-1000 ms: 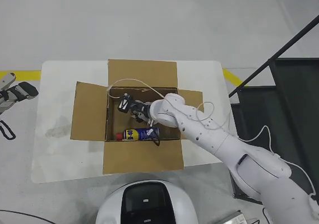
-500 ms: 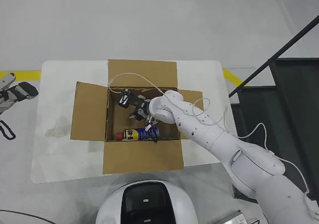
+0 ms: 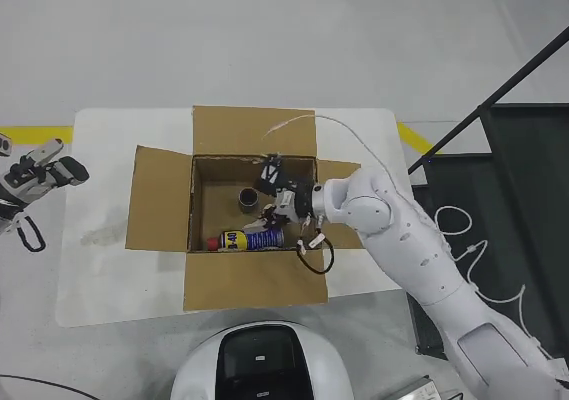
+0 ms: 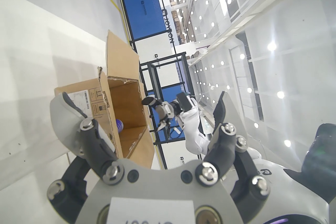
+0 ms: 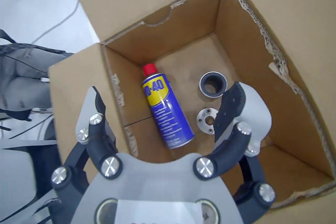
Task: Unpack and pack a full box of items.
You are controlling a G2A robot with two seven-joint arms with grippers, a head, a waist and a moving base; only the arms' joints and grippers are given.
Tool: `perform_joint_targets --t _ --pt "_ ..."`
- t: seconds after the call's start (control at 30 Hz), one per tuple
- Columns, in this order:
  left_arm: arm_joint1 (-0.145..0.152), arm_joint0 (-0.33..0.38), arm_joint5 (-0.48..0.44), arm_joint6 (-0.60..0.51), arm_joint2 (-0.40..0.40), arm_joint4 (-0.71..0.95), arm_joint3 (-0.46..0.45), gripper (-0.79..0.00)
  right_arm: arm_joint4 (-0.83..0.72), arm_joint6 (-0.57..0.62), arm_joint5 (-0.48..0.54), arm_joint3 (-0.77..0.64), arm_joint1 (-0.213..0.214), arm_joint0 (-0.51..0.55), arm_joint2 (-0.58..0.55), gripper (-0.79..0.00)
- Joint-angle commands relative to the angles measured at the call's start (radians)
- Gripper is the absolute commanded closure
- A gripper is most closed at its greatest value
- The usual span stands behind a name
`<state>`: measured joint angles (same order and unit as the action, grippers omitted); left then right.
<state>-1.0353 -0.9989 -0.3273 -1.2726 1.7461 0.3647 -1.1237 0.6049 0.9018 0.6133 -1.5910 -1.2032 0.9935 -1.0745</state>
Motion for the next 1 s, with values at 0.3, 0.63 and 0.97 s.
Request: perform_joint_targets --t 0.3,0.63,0.97 --pt "-0.021 0.146 -0.105 -0.055 -0.186 -0.025 0.244 -0.785 -0.305 0.088 -0.034 -0.102 0.045 0.158 -0.195 -0.785" --pt "-0.059 0.261 -0.099 -0.121 -0.338 0.081 0.34 -0.785 -0.3 0.079 -0.038 -0.109 0.045 0.162 -0.189 -0.785" --pt "-0.073 0.315 -0.021 -0.199 -0.424 0.199 0.26 -0.785 -0.438 0.043 -0.079 -0.055 0.081 0.248 -0.389 -0.785"
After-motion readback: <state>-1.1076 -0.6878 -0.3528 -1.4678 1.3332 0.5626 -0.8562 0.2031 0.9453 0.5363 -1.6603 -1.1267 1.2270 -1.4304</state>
